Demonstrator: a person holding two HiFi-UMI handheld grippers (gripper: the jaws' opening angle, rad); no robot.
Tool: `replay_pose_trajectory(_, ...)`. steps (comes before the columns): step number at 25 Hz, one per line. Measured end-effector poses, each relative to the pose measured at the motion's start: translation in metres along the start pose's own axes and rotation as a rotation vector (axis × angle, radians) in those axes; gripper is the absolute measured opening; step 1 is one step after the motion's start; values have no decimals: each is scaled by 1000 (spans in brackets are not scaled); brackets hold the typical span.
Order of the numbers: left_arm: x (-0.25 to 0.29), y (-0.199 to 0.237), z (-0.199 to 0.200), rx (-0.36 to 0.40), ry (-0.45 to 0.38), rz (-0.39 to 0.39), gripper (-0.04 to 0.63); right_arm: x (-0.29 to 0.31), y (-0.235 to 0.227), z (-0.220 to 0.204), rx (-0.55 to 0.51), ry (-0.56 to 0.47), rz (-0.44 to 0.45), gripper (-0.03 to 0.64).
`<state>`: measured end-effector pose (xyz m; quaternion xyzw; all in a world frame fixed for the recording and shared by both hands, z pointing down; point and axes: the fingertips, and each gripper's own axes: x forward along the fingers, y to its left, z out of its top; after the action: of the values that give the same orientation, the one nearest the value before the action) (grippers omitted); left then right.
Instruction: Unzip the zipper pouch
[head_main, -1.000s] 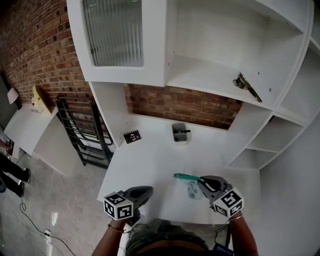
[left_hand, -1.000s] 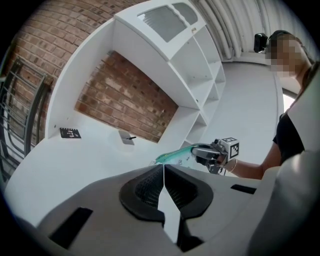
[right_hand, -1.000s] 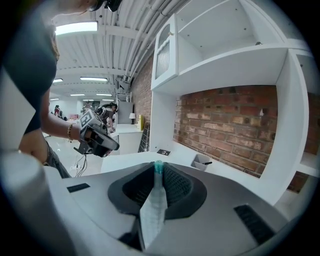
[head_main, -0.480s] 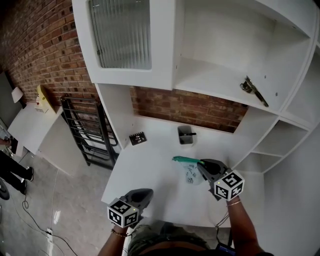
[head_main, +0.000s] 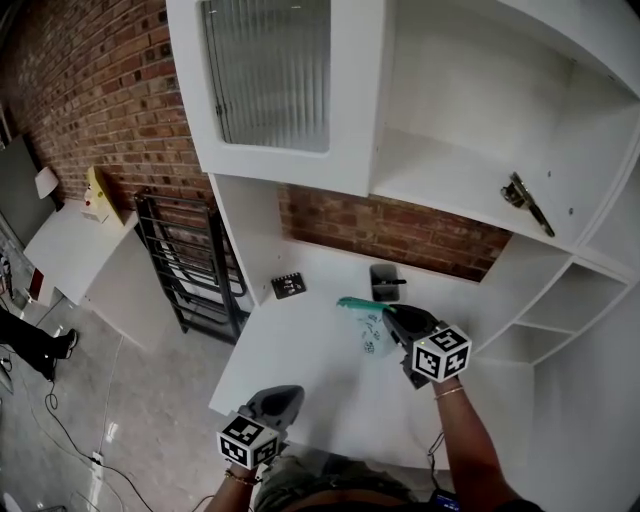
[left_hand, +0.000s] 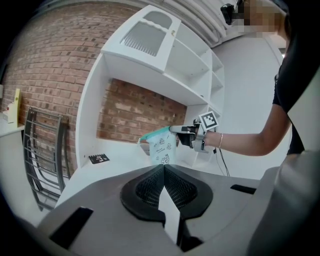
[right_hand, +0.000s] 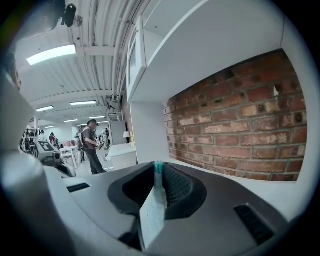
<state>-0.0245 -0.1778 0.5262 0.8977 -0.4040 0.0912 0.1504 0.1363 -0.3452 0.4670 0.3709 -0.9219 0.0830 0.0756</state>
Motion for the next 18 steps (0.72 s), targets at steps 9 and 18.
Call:
replay_pose_trajectory(9, -13, 21, 5, -12, -29, 52, 2, 43, -10, -38, 84, 78, -11, 48)
replay_pose_trajectory(18, -7, 27, 8, -7, -42, 50, 2, 33, -25, -92, 199, 125, -71, 48)
